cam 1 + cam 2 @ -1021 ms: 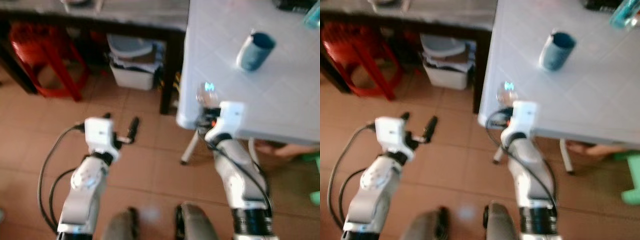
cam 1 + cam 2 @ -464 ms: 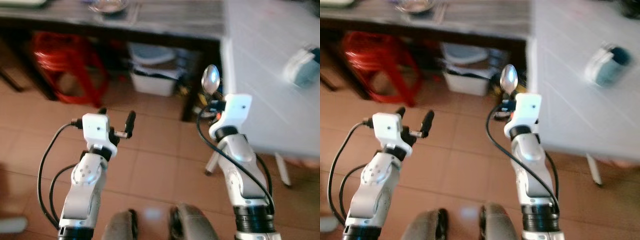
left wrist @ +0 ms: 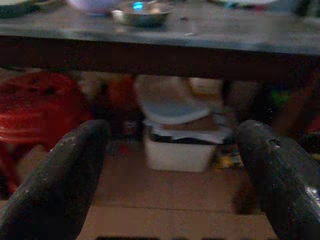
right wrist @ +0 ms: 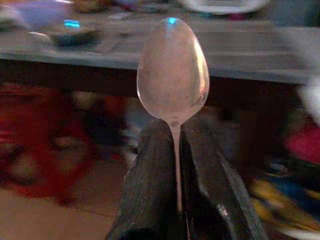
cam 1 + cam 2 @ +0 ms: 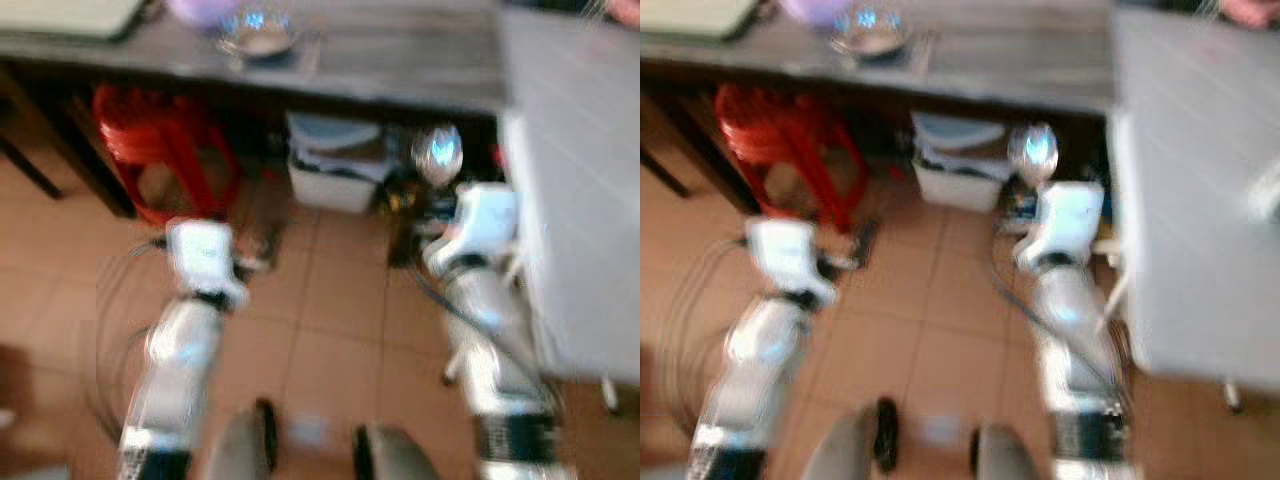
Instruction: Setting the table
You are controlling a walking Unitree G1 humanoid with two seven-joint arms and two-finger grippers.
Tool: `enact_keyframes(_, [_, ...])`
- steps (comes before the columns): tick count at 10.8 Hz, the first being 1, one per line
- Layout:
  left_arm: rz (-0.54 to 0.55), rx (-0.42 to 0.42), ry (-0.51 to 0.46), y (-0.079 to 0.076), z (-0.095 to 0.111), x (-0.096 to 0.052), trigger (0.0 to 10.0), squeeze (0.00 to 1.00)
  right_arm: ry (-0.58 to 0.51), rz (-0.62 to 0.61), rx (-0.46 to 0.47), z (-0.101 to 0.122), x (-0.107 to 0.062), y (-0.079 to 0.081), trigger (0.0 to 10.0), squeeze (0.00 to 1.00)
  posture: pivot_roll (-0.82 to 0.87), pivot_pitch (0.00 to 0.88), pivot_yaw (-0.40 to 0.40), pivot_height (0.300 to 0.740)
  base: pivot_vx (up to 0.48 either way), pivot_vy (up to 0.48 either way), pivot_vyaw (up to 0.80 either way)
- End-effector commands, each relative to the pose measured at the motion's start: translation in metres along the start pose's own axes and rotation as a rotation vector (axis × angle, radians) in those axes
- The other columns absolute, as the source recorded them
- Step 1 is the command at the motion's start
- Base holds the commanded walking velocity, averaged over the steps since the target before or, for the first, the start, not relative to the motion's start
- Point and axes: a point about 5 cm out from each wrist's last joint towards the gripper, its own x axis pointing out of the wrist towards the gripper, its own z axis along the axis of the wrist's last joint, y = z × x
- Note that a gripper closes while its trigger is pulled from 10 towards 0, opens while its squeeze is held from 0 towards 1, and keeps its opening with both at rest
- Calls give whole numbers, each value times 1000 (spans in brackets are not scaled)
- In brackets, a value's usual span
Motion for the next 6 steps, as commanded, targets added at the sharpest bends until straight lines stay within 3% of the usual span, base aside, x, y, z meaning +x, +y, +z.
enact_keyframes(1, [-17,-7,-12,-8,2,1,10000,0,-19,-31,-22,3,-3,-11,10000,0,-55,213,2,740,401,262,0])
enact_keyframes(3, [-12,7,-26,-8,4,2,10000,0,-23,-31,-26,3,-4,-11,10000,0,-56,211,3,740,401,261,0])
enact_keyframes(6, [-29,9,-39,-13,4,6,10000,0,-32,-15,-27,3,-1,-6,10000,0,-55,194,6,740,447,0,0])
